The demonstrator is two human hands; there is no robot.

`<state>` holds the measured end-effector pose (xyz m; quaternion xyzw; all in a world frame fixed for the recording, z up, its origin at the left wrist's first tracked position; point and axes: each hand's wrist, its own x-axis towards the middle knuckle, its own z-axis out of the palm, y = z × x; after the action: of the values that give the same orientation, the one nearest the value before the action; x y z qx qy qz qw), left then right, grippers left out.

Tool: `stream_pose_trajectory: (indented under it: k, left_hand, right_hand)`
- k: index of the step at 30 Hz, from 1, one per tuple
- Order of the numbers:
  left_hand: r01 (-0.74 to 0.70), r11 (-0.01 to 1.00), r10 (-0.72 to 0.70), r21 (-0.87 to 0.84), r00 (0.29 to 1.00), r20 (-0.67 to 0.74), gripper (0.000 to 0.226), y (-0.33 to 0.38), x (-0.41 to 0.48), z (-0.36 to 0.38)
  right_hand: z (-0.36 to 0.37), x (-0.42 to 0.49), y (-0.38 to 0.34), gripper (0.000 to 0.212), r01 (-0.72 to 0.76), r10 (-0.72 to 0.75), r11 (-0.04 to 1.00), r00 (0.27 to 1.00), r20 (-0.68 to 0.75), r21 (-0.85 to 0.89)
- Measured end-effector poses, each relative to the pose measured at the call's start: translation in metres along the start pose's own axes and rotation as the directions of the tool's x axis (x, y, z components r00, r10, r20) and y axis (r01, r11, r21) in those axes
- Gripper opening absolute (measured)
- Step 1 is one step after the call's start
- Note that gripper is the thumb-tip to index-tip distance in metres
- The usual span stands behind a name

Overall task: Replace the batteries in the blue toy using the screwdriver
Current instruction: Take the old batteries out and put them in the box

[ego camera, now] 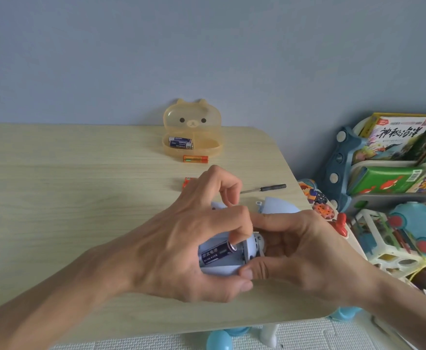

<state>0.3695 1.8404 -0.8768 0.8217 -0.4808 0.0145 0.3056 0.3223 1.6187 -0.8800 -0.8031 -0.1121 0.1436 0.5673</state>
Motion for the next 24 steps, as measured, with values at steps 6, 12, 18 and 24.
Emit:
stream_pose_trajectory:
  k: [6, 12, 18, 24]
  left_hand:
    - [-0.080, 0.995, 0.073, -0.055, 0.990, -0.119, 0.016, -0.007, -0.002, -0.010]
    - [0.018, 1.000, -0.020, -0.021, 0.990, -0.143, 0.025, -0.016, -0.013, -0.026]
    - [0.003, 0.988, -0.012, 0.157, 0.998, 0.057, 0.018, -0.013, -0.019, -0.041]
    - [0.111, 0.990, -0.122, 0.087, 0.985, 0.125, 0.019, -0.009, -0.015, -0.048]
  right_hand:
    - [0.002, -0.002, 0.001, 0.073, -0.057, 0.058, 0.997, 0.998, -0.020, 0.047]
    - [0.003, -0.004, 0.001, 0.074, -0.073, 0.077, 0.995, 0.996, -0.043, 0.070]
    - [0.003, -0.002, -0.002, 0.077, -0.041, 0.043, 0.998, 0.998, -0.045, 0.048]
    - [0.005, -0.002, -0.005, 0.074, -0.056, 0.055, 0.998, 0.995, -0.078, -0.009]
